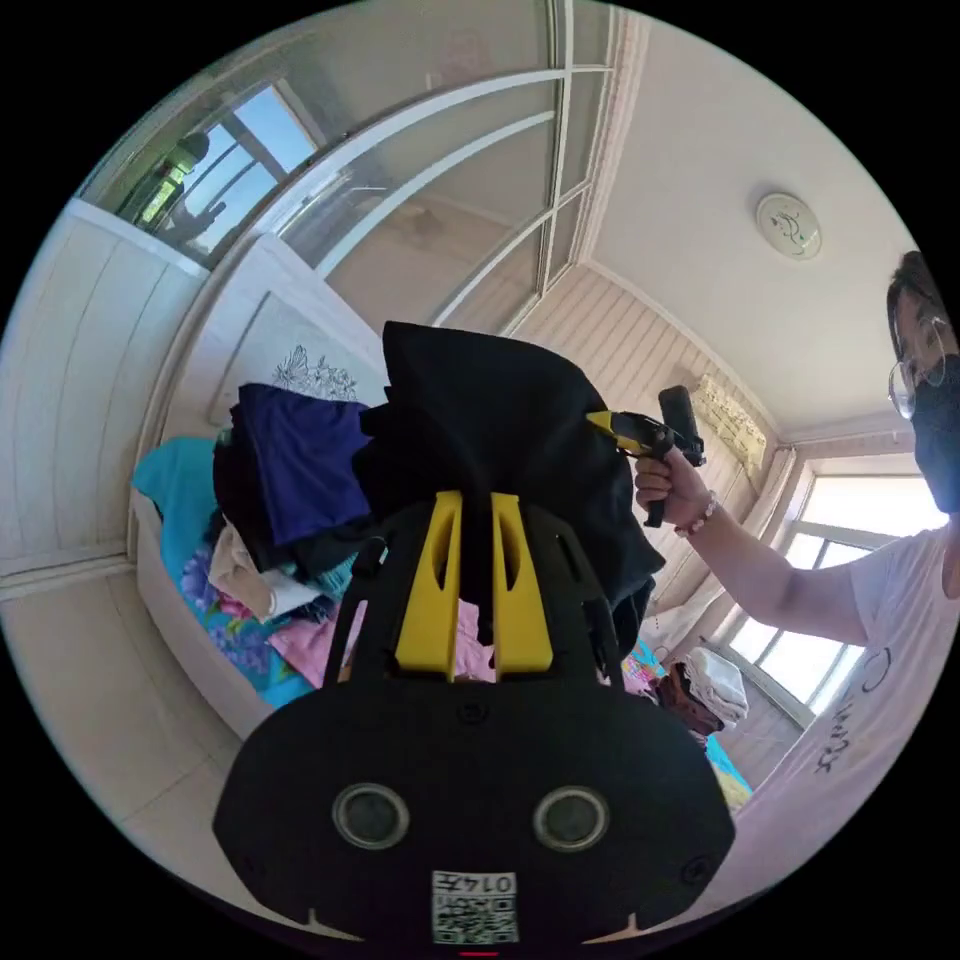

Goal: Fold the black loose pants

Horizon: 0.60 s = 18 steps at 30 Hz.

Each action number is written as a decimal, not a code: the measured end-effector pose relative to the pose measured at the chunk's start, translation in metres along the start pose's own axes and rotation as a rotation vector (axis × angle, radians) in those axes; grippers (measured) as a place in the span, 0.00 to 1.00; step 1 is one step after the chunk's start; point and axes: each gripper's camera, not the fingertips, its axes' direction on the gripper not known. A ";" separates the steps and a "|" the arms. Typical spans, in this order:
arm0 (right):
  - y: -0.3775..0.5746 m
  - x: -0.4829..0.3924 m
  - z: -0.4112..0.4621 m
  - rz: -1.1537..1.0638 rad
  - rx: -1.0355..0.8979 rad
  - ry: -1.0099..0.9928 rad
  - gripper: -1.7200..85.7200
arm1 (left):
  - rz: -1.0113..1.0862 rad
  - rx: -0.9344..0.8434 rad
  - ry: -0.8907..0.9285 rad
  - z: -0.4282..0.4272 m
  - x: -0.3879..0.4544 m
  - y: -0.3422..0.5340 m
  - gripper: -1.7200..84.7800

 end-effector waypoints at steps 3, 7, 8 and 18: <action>-0.088 0.055 0.035 0.039 -0.055 0.120 0.08 | 0.037 0.053 -0.155 0.035 -0.027 -0.049 0.08; -0.120 0.137 0.115 0.388 -0.148 0.328 0.09 | -0.017 -0.165 -0.392 0.121 -0.107 -0.060 0.09; -0.111 0.143 0.145 0.397 -0.165 0.272 0.09 | -0.064 -0.257 -0.429 0.139 -0.128 -0.049 0.09; -0.052 0.132 0.199 0.320 -0.156 0.188 0.12 | 0.059 -0.120 -0.391 0.101 -0.101 0.007 0.09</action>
